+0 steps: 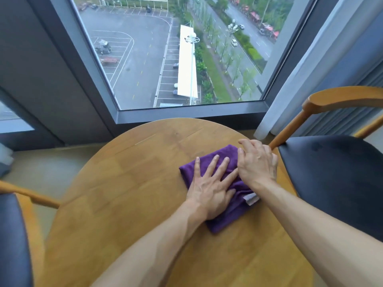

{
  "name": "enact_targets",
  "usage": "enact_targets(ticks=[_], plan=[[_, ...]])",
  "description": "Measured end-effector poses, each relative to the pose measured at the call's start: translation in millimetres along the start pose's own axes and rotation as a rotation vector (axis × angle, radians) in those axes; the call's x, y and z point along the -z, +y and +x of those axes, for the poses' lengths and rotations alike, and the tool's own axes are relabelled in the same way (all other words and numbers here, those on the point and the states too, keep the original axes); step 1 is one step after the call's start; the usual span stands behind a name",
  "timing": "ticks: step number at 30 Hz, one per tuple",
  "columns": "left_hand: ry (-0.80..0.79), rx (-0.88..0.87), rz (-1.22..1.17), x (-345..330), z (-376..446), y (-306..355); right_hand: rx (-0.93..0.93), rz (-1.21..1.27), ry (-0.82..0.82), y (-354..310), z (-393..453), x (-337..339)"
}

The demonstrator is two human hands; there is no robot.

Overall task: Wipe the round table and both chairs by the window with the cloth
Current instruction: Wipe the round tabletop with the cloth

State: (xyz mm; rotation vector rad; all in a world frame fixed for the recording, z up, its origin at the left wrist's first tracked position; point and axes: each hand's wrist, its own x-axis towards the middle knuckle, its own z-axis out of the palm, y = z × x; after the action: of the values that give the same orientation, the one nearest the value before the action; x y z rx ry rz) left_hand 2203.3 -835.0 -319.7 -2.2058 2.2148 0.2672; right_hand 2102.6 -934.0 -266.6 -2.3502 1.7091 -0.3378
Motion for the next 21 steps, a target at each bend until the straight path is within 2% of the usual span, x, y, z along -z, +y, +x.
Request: enact_targets(ticks=[3,8,10,13,16,21], plan=[[0.034,0.181,0.041,0,-43,-68,0.026,0.019,-0.043,-5,-11,2],[0.076,0.73,-0.042,4,-122,-185,0.088,0.103,-0.103,-3,-23,15],[0.077,0.881,-0.081,1,-126,-191,0.09,0.16,-0.132,2,-25,20],[0.064,1.043,-0.129,3,-96,-161,0.102,0.231,-0.17,6,-29,24],[0.069,1.076,-0.134,6,-54,-117,0.139,0.251,-0.188,10,-32,26],[0.05,0.806,-0.104,2,10,-3,0.154,0.224,-0.203,31,-37,30]])
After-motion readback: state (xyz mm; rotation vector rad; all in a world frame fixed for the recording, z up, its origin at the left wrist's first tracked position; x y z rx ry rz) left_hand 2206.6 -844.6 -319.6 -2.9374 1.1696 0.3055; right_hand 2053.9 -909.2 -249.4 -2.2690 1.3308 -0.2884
